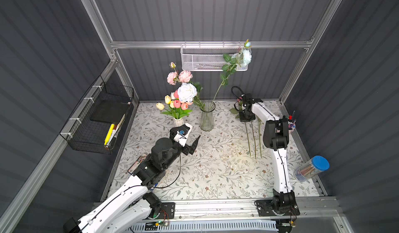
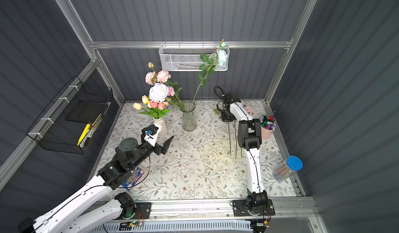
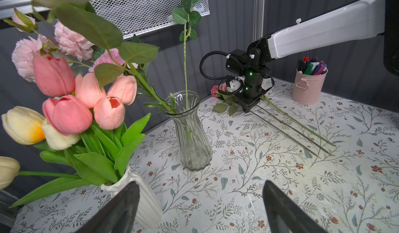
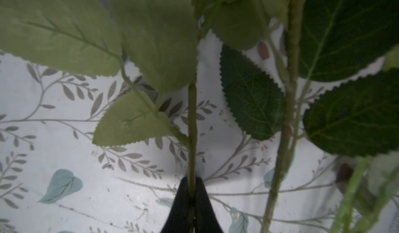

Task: Pick out pink flowers from the vase
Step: Place the flower at the center of the board.

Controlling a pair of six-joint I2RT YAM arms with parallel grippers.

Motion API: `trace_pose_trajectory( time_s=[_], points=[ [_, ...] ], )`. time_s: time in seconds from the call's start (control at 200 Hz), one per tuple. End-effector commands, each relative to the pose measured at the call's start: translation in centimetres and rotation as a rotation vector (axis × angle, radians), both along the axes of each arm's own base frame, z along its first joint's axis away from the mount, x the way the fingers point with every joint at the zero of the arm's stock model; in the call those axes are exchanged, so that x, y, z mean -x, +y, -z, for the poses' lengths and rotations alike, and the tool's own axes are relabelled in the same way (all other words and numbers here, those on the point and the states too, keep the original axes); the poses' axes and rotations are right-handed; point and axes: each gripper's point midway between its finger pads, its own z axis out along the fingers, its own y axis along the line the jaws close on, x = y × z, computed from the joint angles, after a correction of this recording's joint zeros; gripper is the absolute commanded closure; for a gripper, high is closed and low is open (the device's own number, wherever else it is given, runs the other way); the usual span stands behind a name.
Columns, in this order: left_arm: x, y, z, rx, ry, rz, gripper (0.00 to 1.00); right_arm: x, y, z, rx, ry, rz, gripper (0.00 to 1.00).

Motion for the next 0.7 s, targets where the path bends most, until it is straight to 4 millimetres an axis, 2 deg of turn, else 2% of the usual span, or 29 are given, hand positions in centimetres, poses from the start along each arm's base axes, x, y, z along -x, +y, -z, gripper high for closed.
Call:
trace_pose_trajectory(
  time_s=[0.0, 0.195, 0.35, 0.43, 0.545, 0.695],
  points=[
    [0.2, -0.5, 0.0, -0.014, -0.011, 0.025, 0.09, -0.5, -0.2, 0.2, 0.005, -0.012, 0.025, 0.86],
    [0.3, -0.5, 0.0, -0.015, -0.012, 0.028, 0.09, -0.1, -0.9, 0.5, 0.047, 0.002, 0.033, 0.8],
    [0.2, -0.6, 0.1, -0.018, -0.011, 0.03, 0.09, 0.1, -1.2, -0.1, 0.066, -0.003, 0.037, 0.76],
    [0.3, -0.6, 0.0, -0.017, -0.014, 0.033, 0.09, -0.1, -1.1, -0.9, 0.059, -0.02, 0.04, 0.72],
    [0.3, -0.6, 0.0, -0.019, -0.014, 0.032, 0.09, -0.2, -0.9, -2.2, 0.051, -0.046, 0.041, 0.57],
    [0.2, -0.6, 0.2, -0.022, -0.012, 0.033, 0.09, -0.5, -0.1, -4.4, -0.005, -0.103, 0.044, 0.52]
  ],
)
